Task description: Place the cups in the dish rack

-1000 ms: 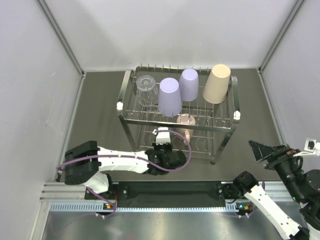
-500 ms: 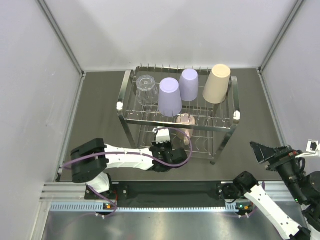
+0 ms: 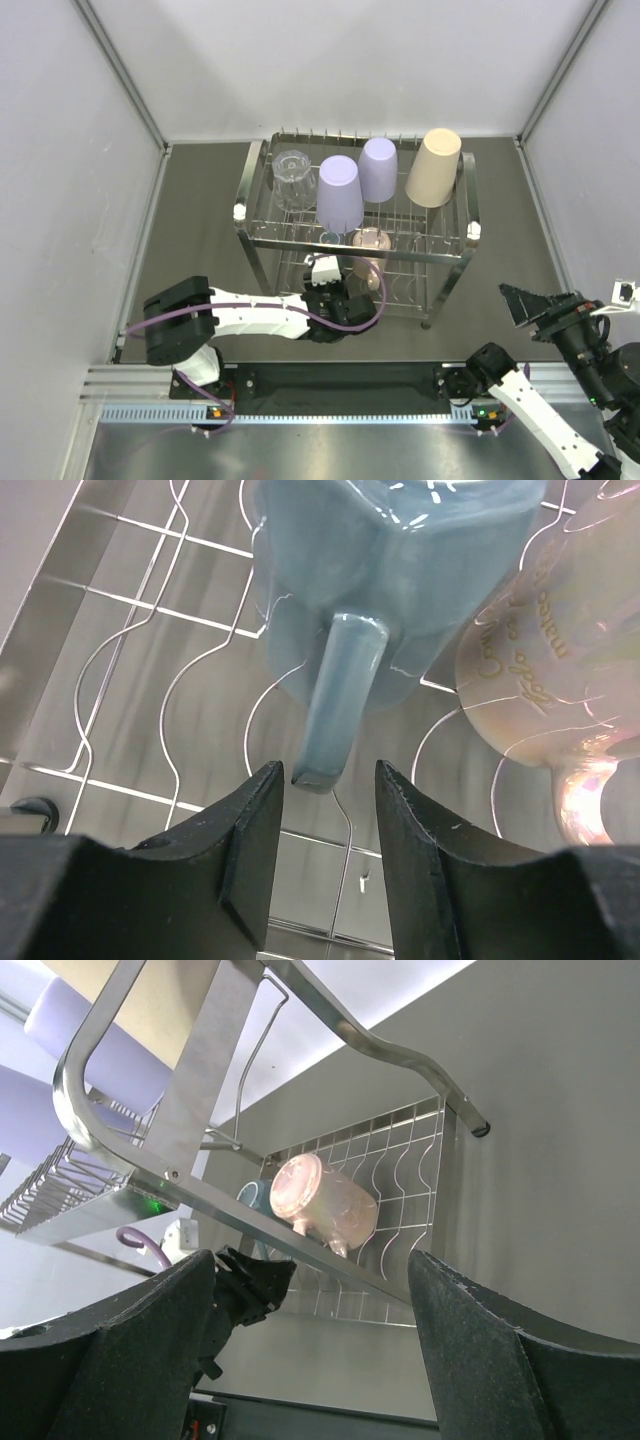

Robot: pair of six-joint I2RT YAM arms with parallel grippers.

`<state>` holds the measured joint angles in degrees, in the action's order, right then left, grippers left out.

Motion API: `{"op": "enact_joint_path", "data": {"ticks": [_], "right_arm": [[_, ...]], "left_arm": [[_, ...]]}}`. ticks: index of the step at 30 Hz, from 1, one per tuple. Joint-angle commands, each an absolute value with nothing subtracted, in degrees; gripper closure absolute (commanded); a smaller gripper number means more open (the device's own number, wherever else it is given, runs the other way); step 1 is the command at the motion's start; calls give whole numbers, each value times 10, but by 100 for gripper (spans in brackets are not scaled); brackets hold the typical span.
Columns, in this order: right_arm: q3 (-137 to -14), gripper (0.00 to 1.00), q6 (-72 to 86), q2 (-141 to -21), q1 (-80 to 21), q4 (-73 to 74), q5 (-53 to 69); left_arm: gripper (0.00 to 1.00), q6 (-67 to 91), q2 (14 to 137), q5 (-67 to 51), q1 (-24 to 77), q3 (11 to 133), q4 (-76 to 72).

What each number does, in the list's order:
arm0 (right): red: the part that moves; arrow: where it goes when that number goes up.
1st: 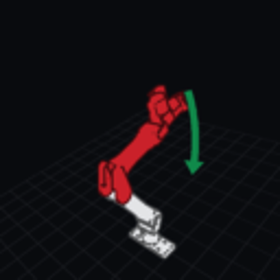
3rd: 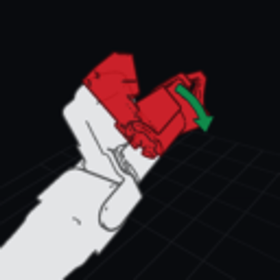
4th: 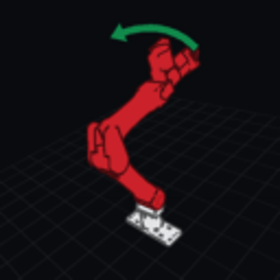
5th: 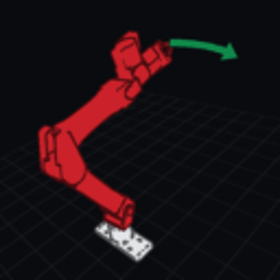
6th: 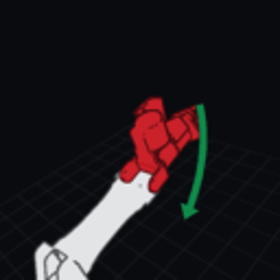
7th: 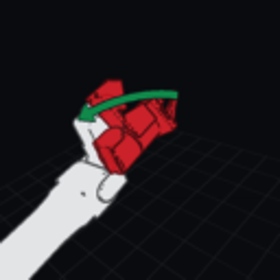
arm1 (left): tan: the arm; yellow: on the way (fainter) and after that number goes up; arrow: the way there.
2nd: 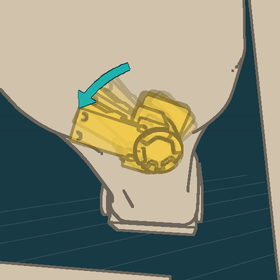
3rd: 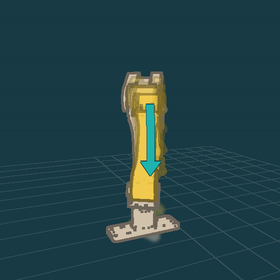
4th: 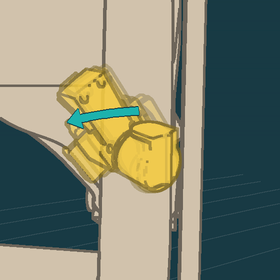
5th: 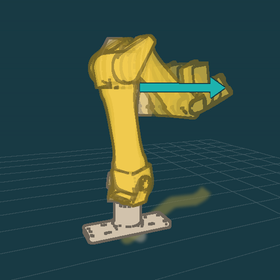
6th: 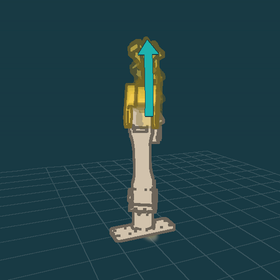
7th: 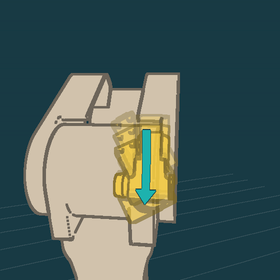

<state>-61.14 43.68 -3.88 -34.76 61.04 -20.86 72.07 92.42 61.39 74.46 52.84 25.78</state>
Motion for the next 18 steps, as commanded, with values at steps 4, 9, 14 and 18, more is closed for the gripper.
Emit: {"op": "enact_joint_path", "data": {"ticks": [4, 9, 14, 18], "right_arm": [[-604, 22, 439, -39, -359, 606, -203], [-600, 22, 439, -39, -359, 601, -200], [-596, 22, 439, -33, -359, 601, -199], [-596, 22, 441, -31, -359, 602, -198]], "left_arm": [[53, 761, 904, 626, 748, 526, 283], [53, 763, 877, 608, 759, 509, 283], [53, 762, 851, 592, 782, 494, 285], [54, 769, 831, 565, 795, 481, 287]]}}
